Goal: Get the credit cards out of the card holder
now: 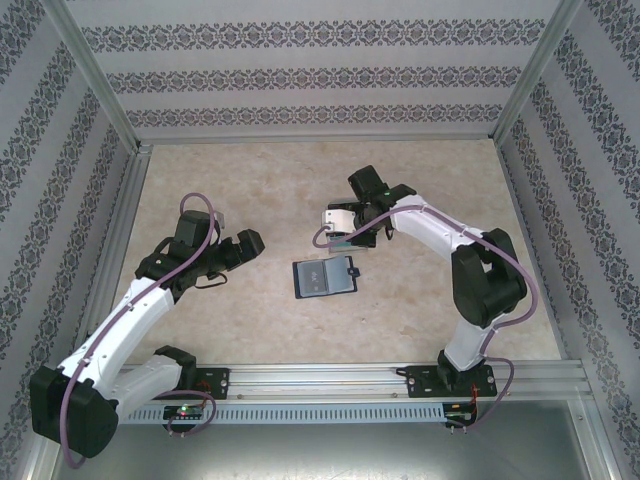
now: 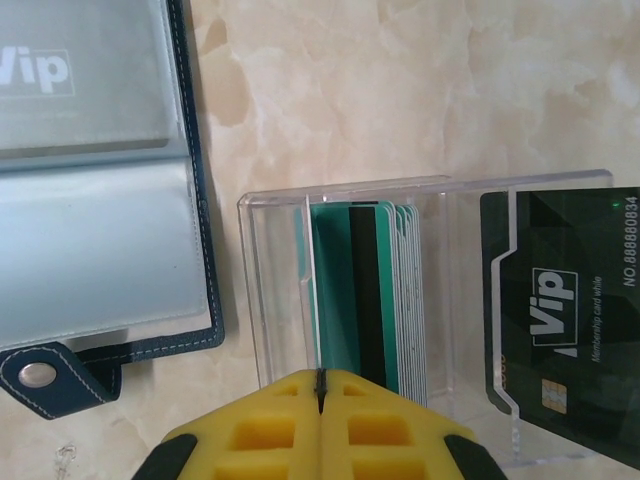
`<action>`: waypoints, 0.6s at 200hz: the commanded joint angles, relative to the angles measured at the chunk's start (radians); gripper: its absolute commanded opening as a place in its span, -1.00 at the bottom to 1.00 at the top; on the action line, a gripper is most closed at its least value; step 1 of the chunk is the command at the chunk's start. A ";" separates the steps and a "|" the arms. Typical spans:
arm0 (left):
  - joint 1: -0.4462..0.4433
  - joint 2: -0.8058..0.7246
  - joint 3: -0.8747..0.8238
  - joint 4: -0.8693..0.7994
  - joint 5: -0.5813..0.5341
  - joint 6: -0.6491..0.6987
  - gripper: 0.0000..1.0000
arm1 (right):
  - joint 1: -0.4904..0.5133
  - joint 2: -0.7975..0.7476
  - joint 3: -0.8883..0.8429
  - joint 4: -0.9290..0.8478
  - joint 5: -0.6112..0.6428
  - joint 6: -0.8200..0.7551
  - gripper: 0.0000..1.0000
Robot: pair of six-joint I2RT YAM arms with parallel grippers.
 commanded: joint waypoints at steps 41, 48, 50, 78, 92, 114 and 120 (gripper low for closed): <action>0.015 -0.019 -0.014 -0.023 -0.001 -0.003 0.99 | -0.005 0.023 -0.041 0.036 0.000 0.010 -0.71; 0.015 -0.018 -0.015 -0.021 -0.001 -0.002 0.99 | -0.007 0.022 -0.042 0.039 0.001 0.012 -0.68; 0.015 -0.017 -0.014 -0.020 -0.001 -0.003 0.99 | -0.007 0.022 -0.042 0.040 0.002 0.012 -0.66; 0.015 -0.012 -0.013 -0.016 0.000 -0.003 0.99 | -0.007 0.023 -0.046 0.063 0.035 0.030 -0.62; 0.016 -0.012 -0.012 -0.016 0.001 -0.002 0.99 | -0.008 0.023 -0.043 0.081 0.055 0.051 -0.56; 0.016 -0.008 -0.014 -0.011 0.003 -0.003 0.99 | -0.010 0.023 -0.038 0.088 0.063 0.064 -0.54; 0.015 -0.008 -0.015 -0.011 0.003 -0.003 0.99 | -0.010 0.026 -0.036 0.091 0.068 0.067 -0.54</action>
